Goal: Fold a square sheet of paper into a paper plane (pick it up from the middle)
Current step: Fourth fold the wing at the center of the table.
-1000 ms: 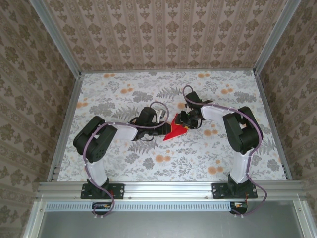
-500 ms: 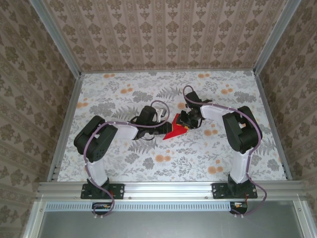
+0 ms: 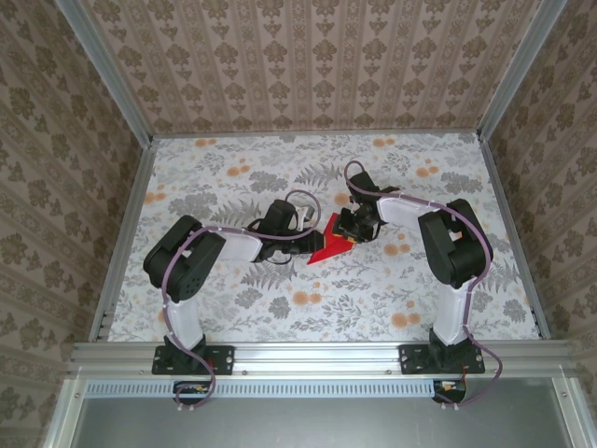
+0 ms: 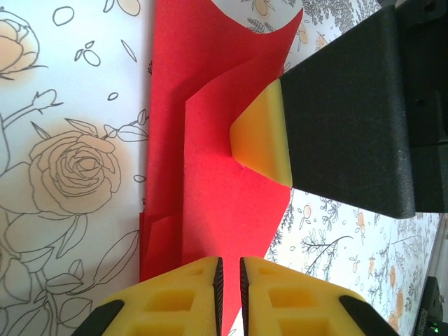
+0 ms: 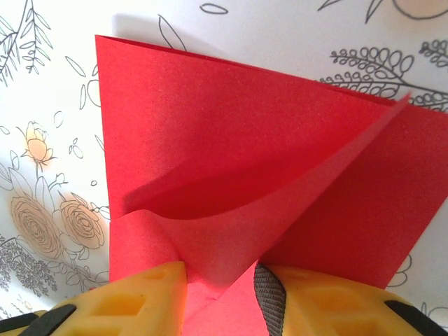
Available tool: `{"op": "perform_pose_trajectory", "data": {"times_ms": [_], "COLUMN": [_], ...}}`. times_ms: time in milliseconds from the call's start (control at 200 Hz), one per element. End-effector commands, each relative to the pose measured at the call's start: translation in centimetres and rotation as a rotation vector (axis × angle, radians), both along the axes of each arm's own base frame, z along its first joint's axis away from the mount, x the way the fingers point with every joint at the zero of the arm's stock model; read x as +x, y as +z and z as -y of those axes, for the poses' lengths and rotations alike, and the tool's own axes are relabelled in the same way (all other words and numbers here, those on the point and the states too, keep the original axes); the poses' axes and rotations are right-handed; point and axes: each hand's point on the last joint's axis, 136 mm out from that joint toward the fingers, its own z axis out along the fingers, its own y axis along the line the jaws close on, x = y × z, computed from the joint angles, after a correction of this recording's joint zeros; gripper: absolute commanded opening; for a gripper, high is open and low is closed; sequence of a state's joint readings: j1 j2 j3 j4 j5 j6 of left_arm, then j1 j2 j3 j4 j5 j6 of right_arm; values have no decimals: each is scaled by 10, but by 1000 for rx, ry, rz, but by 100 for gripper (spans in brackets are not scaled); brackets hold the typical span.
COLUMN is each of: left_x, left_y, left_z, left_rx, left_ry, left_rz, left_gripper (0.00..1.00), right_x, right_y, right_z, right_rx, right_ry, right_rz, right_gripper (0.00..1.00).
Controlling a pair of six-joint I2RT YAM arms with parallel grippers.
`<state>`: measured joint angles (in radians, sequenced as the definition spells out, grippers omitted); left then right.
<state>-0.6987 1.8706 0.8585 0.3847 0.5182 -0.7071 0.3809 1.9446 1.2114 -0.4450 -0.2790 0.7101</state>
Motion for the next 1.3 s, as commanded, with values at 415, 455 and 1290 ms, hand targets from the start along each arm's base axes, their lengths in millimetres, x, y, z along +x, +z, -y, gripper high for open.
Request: {"op": "perform_pose_trajectory", "data": {"times_ms": [415,455,1290], "left_x": [5,5,1], "left_y": [-12,-13,-35], "left_z": [-6,-6,-17], "left_rx": [67,68,166], "left_ry": [29,29,53], "left_rz": [-19,-20,-98], "left_gripper": [15,15,12], "right_x": [-54,-55,-57], "right_y": [-70,-71,-74], "right_z": [48,48,46], "right_rx": [-243,-245,-233], "right_ry": [-14,-14,-24], "right_rz": [-245,-250,-275], "right_gripper": [45,45,46]}}
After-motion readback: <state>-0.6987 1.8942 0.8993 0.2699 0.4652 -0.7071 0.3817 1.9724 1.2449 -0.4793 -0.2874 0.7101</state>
